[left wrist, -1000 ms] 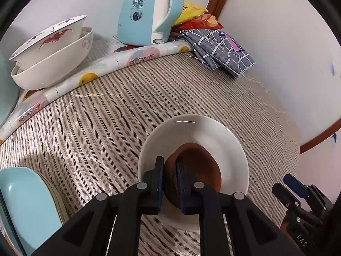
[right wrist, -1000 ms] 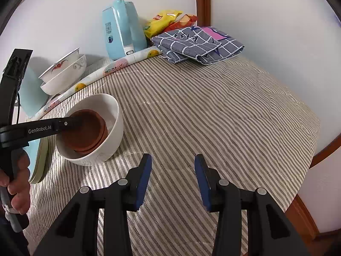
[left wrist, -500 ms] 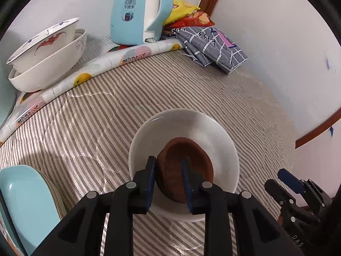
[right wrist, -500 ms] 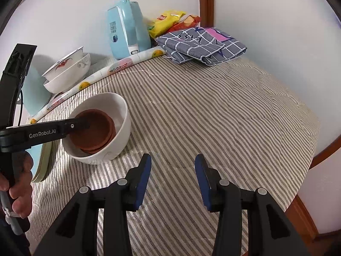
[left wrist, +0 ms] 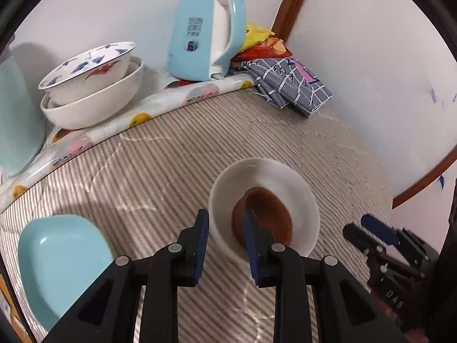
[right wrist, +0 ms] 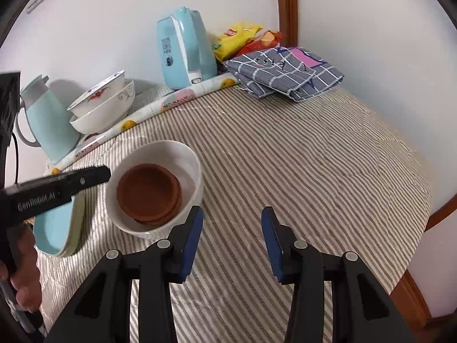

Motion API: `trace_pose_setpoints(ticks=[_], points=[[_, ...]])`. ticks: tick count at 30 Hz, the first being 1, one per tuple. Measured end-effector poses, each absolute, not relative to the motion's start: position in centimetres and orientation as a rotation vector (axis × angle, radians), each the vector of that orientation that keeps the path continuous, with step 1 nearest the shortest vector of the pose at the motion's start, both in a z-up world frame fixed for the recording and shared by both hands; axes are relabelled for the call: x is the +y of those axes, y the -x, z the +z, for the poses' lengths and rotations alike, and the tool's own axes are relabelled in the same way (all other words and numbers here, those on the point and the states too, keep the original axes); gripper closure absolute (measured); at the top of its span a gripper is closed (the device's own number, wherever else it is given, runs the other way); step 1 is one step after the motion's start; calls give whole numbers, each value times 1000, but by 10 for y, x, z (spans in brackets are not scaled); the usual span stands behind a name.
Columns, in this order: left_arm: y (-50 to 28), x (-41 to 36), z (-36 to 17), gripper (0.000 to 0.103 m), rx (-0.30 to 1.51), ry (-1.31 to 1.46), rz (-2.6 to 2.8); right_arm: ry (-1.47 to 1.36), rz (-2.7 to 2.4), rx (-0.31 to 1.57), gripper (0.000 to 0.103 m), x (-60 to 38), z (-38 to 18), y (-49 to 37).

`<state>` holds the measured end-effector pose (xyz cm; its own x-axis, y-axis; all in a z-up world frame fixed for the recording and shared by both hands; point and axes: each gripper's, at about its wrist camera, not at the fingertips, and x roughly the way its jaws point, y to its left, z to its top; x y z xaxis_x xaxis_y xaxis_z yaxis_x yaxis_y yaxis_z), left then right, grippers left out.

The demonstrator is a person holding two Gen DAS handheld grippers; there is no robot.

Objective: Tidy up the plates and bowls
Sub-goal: 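Grasp the white bowl rim with the right gripper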

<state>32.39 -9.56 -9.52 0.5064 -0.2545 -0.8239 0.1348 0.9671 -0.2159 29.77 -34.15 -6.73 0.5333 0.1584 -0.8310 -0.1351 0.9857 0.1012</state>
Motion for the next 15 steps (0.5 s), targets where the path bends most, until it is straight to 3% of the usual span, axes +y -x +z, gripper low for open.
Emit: trace_pose_setpoints(ticks=[3, 6, 15], points=[[-321, -88, -95, 79, 1005, 131, -214, -9, 190, 973, 60, -333, -64, -299], [-321, -84, -97, 79, 1005, 149, -220, 7, 193, 960, 51, -325, -61, -302], [-335, -87, -114, 79, 1059, 177, -254, 5, 216, 1004, 51, -314, -72, -324]])
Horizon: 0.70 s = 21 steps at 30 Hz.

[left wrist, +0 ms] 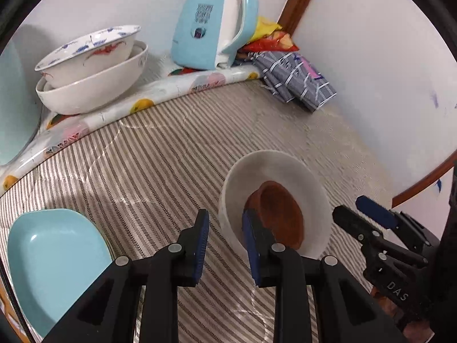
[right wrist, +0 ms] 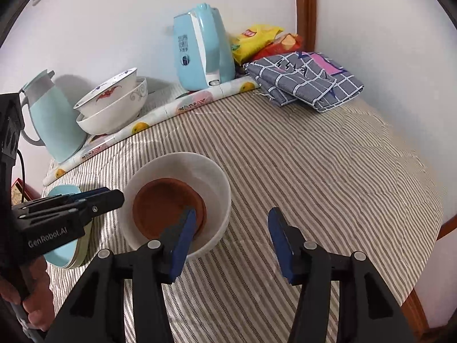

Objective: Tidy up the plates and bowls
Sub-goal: 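Grasp the white bowl rim with the right gripper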

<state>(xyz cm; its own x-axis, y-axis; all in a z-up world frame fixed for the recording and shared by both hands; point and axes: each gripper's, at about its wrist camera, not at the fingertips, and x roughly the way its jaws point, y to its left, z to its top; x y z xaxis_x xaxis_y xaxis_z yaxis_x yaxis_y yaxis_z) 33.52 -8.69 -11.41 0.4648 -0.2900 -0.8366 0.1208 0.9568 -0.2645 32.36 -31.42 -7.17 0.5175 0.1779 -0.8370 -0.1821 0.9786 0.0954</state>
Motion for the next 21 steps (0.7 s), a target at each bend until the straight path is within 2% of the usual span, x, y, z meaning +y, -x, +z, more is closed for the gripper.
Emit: trace_pose_setpoints(ticks=[5, 14, 21], points=[[-342, -90, -124, 79, 1082, 173, -265, 17, 211, 1031, 51, -312, -84, -334], [-350, -96, -135, 79, 1110, 151, -264, 15, 219, 1096, 59, -309, -106, -350], [-356, -95, -139, 79, 1103, 167, -259, -3, 224, 1130, 59, -311, -117, -355]])
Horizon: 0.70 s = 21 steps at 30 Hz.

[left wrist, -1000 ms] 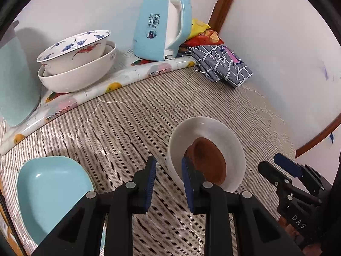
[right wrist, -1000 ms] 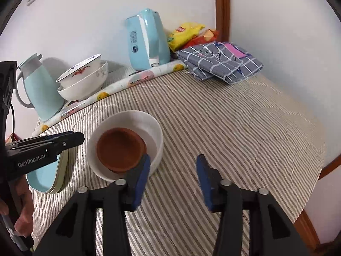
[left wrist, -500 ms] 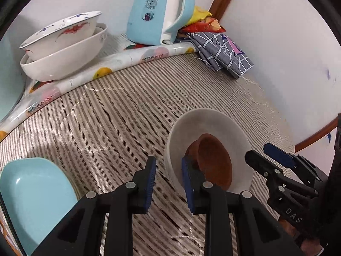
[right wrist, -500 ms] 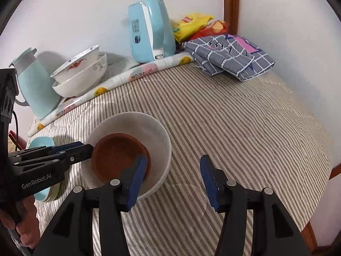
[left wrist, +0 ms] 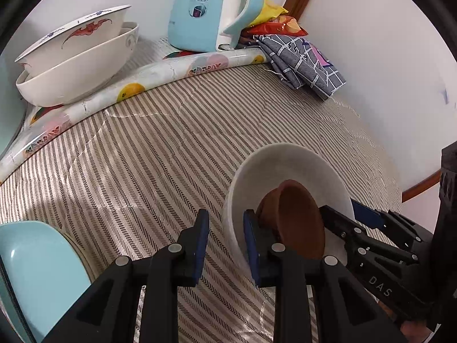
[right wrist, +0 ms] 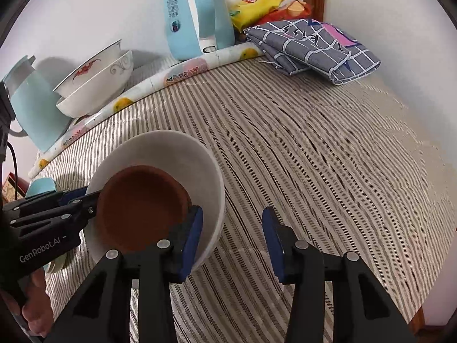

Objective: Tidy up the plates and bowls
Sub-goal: 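Grasp the white bowl rim with the right gripper, then lift the white bowl and carry it over the teal plate with the right gripper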

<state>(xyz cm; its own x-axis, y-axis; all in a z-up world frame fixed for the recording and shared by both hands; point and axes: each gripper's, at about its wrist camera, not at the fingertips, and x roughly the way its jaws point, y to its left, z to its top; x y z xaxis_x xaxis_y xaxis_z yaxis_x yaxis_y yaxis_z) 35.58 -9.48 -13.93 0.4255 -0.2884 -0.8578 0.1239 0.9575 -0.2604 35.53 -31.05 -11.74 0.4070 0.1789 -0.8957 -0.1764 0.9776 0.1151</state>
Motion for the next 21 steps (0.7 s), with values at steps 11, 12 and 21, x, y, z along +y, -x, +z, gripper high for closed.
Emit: trace_pose_setpoints(ticks=[11, 12, 21], points=[[-361, -100, -146, 79, 1108, 145, -243, 16, 202, 1133, 59, -310, -122, -362], [-361, -101, -146, 79, 1107, 138, -244, 15, 200, 1135, 59, -310, -123, -362], [-361, -105, -148, 88, 1110, 148, -267, 54, 220, 1110, 90, -293, -120, -356]])
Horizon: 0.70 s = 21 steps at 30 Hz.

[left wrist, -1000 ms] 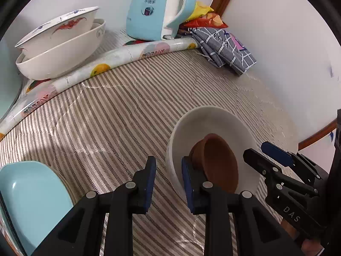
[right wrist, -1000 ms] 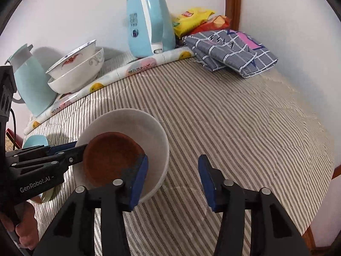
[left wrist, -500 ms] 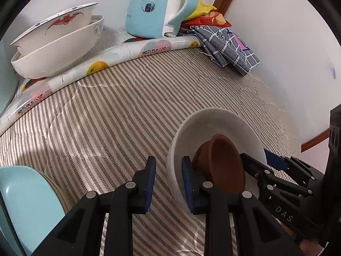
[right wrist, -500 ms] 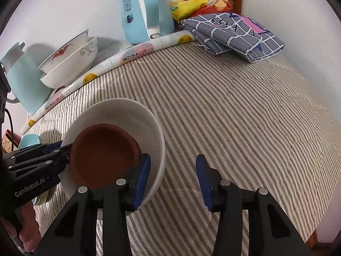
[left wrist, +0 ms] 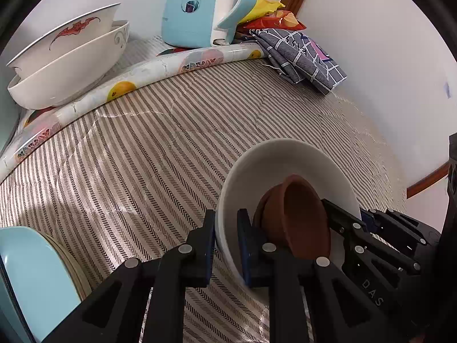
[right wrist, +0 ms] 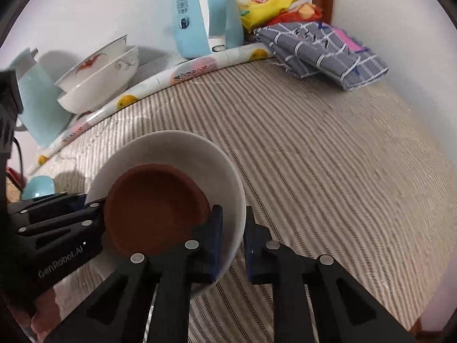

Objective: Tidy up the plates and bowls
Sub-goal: 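Lift the white bowl and carry it over the teal plate with the right gripper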

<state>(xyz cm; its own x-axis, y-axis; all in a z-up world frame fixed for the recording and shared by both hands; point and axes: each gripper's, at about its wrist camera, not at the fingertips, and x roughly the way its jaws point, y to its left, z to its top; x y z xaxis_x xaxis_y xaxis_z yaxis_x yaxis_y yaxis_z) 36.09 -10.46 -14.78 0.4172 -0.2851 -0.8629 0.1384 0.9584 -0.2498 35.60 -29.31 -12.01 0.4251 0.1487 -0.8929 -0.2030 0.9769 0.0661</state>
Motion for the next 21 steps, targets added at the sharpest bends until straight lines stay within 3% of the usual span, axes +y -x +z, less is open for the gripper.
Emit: trace_pose_setpoints(ticks=[21], points=[[-343, -90, -144, 88, 1128, 182, -261, 9, 211, 1114, 94, -292, -115, -343]])
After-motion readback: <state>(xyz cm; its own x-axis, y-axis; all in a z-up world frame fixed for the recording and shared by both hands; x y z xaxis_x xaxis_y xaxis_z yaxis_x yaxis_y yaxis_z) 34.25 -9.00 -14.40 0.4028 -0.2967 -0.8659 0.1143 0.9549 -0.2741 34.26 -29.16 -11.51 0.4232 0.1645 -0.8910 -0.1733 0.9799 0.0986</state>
